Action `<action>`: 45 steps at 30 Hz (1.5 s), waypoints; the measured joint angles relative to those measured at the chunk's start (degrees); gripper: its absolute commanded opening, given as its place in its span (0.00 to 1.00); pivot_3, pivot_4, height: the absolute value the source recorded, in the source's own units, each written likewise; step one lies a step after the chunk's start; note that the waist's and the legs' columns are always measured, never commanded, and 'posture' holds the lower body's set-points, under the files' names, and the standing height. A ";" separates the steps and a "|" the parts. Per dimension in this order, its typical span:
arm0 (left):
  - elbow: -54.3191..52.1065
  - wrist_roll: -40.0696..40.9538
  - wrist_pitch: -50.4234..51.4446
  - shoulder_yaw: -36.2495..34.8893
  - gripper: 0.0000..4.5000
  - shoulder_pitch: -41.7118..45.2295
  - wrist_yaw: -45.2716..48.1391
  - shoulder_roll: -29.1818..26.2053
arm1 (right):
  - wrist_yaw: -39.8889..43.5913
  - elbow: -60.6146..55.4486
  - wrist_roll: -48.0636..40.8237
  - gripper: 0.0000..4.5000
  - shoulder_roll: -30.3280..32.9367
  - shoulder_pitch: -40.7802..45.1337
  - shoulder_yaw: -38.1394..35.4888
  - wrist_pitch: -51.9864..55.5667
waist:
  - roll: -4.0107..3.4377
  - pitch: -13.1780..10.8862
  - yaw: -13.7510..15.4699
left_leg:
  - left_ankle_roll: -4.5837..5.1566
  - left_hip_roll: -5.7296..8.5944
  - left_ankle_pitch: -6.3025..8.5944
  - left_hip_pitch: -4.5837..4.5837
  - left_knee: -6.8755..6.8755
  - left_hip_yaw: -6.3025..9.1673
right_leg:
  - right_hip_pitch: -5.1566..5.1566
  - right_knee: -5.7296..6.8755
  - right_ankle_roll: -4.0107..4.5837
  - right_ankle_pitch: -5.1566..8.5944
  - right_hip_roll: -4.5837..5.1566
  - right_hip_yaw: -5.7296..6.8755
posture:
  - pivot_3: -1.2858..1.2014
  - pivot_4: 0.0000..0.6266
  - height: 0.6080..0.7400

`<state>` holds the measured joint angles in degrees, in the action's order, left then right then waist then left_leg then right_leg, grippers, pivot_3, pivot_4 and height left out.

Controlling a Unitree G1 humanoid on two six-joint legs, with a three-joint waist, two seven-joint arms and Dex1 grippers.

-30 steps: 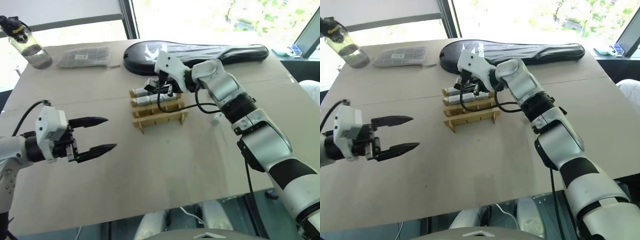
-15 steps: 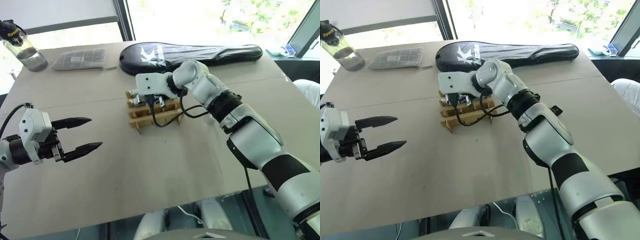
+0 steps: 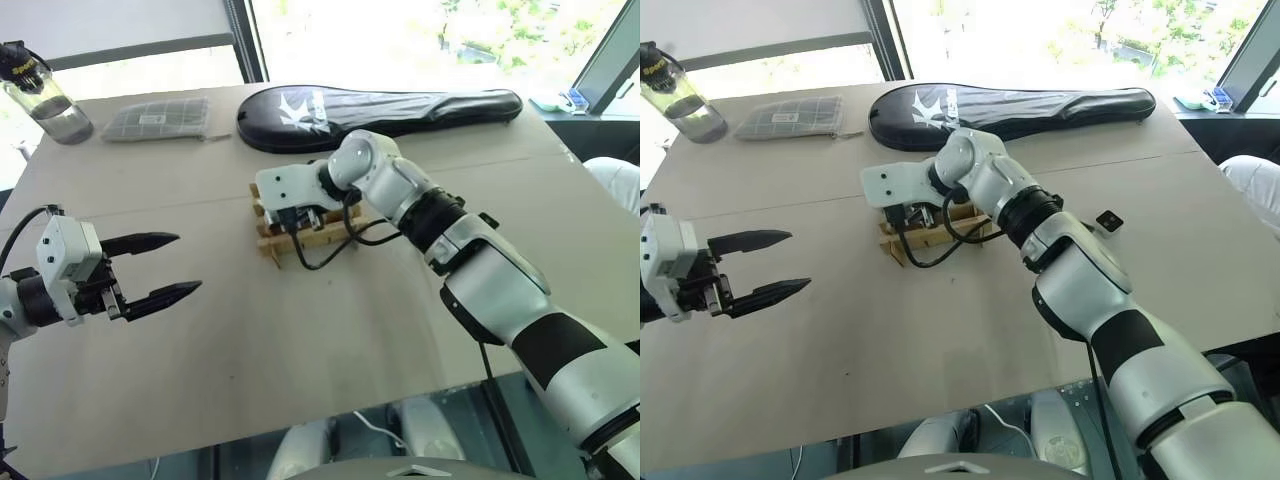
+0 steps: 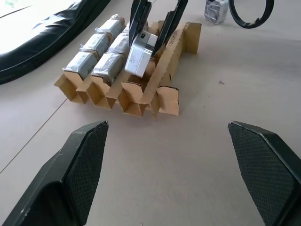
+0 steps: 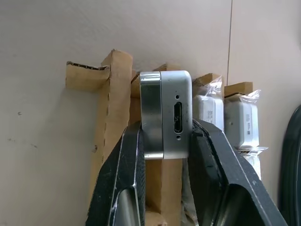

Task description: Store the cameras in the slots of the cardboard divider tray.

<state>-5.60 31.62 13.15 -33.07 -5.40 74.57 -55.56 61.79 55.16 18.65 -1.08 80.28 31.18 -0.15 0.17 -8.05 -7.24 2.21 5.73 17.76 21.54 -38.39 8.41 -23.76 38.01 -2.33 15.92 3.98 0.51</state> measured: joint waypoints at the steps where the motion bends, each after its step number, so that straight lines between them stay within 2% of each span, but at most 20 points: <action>1: 0.00 0.00 0.00 0.00 0.94 0.00 0.00 0.06 | -0.09 0.02 0.31 0.16 -0.05 -0.09 0.08 0.06 | 0.00 0.00 -0.01 | 0.00 0.00 0.00 0.00 0.00 0.00 | 0.00 0.01 0.00 0.00 0.00 0.00 | 0.52 0.24 1.00; 17: 0.07 -1.12 -0.11 0.48 0.94 -0.34 -0.03 0.13 | -2.87 5.68 2.36 0.16 -3.53 -0.12 -0.04 1.40 | 0.01 0.01 -0.10 | 0.00 0.00 0.00 -0.05 0.01 0.00 | 0.01 0.03 0.00 0.00 -0.01 -0.02 | 0.52 0.24 1.00; 25: 0.13 -1.95 -0.34 2.07 0.94 -0.34 -1.17 0.83 | -3.77 10.91 2.41 0.16 -5.04 2.35 -0.86 3.14 | 0.00 0.01 0.23 | 0.00 0.03 0.00 -0.58 0.11 -0.05 | 0.32 0.32 0.01 0.00 0.00 -0.19 | 0.52 0.24 1.00; 26: 0.12 -2.05 -0.34 2.22 0.94 -0.34 -1.24 0.99 | -3.95 11.43 2.43 0.39 -5.15 2.57 -0.89 3.04 | 0.00 0.01 0.30 | 0.00 0.04 0.00 -0.64 0.11 -0.05 | 0.32 0.43 0.01 0.00 0.00 -0.23 | 0.52 0.24 1.00; 28: 0.07 -2.12 -0.34 2.22 0.94 -0.34 -1.52 1.06 | -5.05 12.29 2.47 0.55 -5.19 2.96 -1.49 2.97 | 0.00 0.01 0.42 | -0.01 0.06 0.00 -0.69 0.11 -0.04 | 0.31 0.55 0.01 0.00 0.00 -0.30 | 0.52 0.24 1.00; 29: 0.03 -2.12 -0.33 2.22 0.94 -0.34 -1.74 1.07 | -5.46 12.55 2.44 0.68 -5.14 3.30 -2.00 3.01 | 0.00 0.02 0.46 | -0.01 0.06 0.01 -0.69 0.11 -0.04 | 0.30 0.57 0.01 0.00 0.00 -0.32 | 0.52 0.24 1.00; 30: 0.03 -2.12 -0.33 2.22 0.94 -0.34 -1.83 1.09 | -5.81 12.80 2.37 0.77 -5.14 3.54 -2.29 3.02 | 0.00 0.02 0.44 | -0.01 0.06 0.01 -0.69 0.12 -0.05 | 0.28 0.62 0.01 0.00 0.00 -0.33 | 0.52 0.24 1.00; 33: 0.03 -2.11 -0.22 2.22 0.94 -0.27 -2.04 1.09 | -5.78 13.35 1.58 0.77 -5.14 3.79 -4.05 3.40 | 0.00 0.01 0.30 | -0.01 0.08 0.01 -0.68 0.13 -0.05 | 0.19 0.77 0.01 0.00 0.01 -0.37 | 0.52 0.24 1.00; 37: 0.03 -2.08 0.04 2.58 0.94 0.79 -2.05 1.08 | -0.13 8.96 -1.99 0.77 -2.59 3.27 -7.42 5.53 | 0.01 0.01 0.32 | -0.01 0.07 0.01 -0.62 0.13 -0.04 | 0.15 0.77 0.01 0.00 0.02 -0.37 | 0.52 0.24 1.00; 40: -0.15 -1.94 0.32 3.48 0.94 1.45 -1.98 1.08 | 4.25 -3.20 -5.72 0.77 1.56 -0.38 -10.34 10.12 | 0.06 0.04 0.54 | 0.00 0.08 0.01 -0.59 0.10 -0.01 | 0.16 0.78 0.00 0.00 0.05 -0.37 | 0.52 0.24 1.00; 45: -3.07 -0.03 1.84 5.21 0.94 3.09 -1.97 1.06 | 10.33 -32.33 -14.58 0.77 12.10 -14.23 -15.88 23.00 | 0.32 0.20 1.90 | 0.02 0.09 0.02 -0.34 0.00 0.03 | 0.09 0.79 0.00 -0.01 0.07 -0.36 | 0.52 0.24 1.00</action>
<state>-8.67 31.59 14.99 -27.86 -2.32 72.60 -54.50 72.12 22.83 4.07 11.02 66.05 15.30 22.85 0.48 -7.85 -5.34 2.23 5.82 17.78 21.20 -38.39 8.44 -23.66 38.80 -2.33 15.91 4.04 0.15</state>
